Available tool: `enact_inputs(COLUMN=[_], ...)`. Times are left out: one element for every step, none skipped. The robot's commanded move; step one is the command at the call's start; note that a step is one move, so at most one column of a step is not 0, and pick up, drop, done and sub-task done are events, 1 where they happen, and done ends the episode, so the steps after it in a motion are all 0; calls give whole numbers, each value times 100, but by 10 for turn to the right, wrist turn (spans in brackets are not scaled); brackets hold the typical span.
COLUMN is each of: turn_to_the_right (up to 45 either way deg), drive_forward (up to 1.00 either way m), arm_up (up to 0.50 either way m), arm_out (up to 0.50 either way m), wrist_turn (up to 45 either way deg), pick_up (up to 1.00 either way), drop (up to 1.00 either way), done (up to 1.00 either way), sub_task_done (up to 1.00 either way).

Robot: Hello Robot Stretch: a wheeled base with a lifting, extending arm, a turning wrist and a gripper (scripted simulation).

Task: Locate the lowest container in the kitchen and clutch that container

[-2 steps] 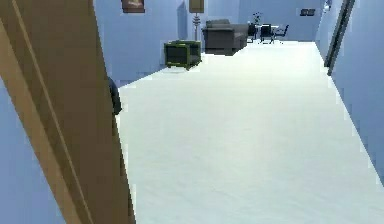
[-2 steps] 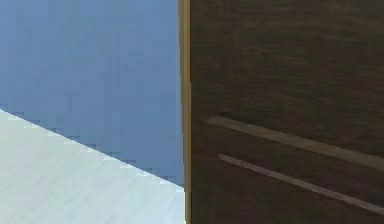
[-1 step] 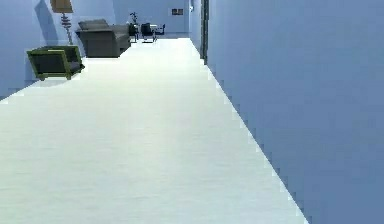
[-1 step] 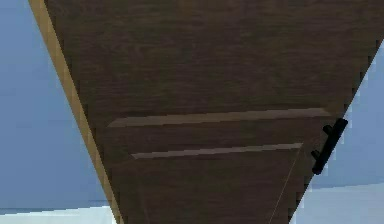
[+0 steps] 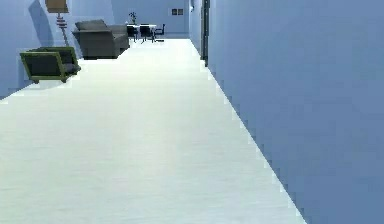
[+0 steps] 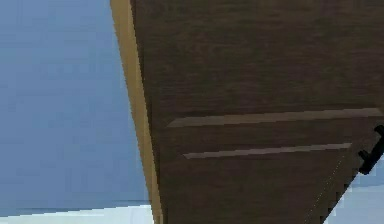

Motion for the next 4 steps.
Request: enact_inputs(turn_to_the_right=[90, 0, -90, 0], drive_forward=[0, 40, 0, 100], arm_up=[0, 0, 0, 0], arm_out=[0, 0, 0, 0], wrist_turn=[0, 0, 0, 0], pick_up=[0, 0, 0, 0], drop=[0, 0, 0, 0], done=[0, 0, 0, 0], sub_task_done=[0, 0, 0, 0])
